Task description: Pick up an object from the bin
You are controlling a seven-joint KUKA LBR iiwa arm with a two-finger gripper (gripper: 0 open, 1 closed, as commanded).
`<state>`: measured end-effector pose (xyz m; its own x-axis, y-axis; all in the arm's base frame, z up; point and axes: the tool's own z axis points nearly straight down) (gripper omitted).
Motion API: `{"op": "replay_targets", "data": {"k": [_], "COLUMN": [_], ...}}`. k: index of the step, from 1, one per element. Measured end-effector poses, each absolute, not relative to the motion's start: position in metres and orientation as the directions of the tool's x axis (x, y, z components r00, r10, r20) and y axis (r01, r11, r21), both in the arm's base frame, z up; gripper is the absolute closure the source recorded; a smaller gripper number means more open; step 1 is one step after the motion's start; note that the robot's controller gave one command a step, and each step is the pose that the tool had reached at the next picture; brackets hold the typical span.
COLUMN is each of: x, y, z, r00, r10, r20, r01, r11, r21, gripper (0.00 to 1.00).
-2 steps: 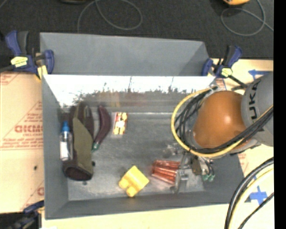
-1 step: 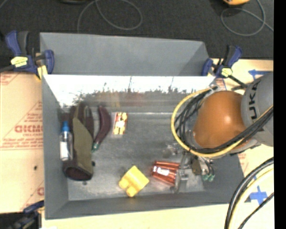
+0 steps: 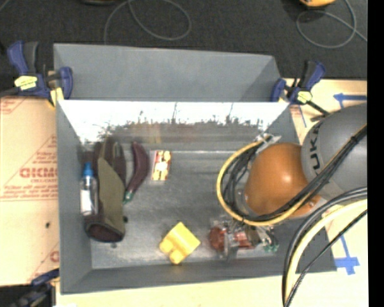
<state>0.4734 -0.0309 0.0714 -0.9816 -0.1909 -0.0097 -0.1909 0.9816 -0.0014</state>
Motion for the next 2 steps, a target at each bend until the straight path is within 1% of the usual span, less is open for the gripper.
{"op": "replay_targets", "data": {"k": [1,2], "x": [0.473,0.474], "y": [-0.031,-0.027], "z": [0.071,0.189], "r00": [-0.982,-0.982], "r10": [-0.190,-0.187], "r20": [-0.010,-0.011], "r01": [-0.190,-0.187], "r11": [0.982,0.982], "r21": [-0.001,-0.001], "gripper": [1.00,1.00]}}
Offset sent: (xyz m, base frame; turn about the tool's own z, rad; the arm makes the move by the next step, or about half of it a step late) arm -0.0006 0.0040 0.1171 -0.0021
